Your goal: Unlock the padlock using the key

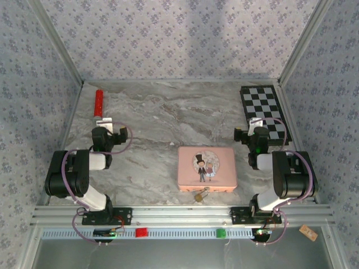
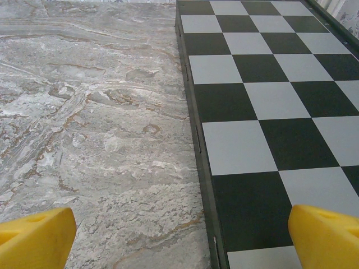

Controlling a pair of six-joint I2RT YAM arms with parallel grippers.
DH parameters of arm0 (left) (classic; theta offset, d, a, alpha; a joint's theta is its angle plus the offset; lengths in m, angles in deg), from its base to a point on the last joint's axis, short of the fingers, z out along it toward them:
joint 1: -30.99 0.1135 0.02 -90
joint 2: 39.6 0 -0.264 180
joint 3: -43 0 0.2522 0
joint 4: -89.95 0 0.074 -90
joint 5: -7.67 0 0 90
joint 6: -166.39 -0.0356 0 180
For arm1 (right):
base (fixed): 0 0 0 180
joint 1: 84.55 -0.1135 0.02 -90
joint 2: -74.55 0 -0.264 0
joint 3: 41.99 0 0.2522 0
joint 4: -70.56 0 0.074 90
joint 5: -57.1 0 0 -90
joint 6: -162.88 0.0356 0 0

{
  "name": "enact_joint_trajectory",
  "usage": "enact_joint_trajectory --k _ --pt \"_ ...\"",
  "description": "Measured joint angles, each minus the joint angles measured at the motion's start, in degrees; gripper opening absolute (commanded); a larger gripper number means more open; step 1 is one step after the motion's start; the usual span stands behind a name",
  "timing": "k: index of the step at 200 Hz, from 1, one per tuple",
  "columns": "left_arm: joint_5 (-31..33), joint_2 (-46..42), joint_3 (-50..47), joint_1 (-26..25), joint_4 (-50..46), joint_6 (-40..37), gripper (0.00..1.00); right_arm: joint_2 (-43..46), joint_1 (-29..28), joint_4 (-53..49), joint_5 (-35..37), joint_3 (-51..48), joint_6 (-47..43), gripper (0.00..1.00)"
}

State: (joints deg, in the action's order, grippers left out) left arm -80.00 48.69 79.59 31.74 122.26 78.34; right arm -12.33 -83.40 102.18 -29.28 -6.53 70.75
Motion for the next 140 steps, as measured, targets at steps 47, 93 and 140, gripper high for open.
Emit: enact_joint_trajectory --k 47,93,140 --pt "2.6 -1.49 0.37 -1.33 -3.1 -0.48 1.0 1.25 -0.61 -1.01 -0.68 -0.07 -0.57 0.99" --pt "8.68 -16.41 2.99 -6.84 -15.8 0.17 1.0 15.34 -2.54 -13.09 -1.07 2.32 -1.53 0.99" --pt "15.89 -27.52 15.23 -6.99 -40.24 18.78 1.0 30.4 -5.49 -30.21 -4.83 10.56 3.87 0.99"
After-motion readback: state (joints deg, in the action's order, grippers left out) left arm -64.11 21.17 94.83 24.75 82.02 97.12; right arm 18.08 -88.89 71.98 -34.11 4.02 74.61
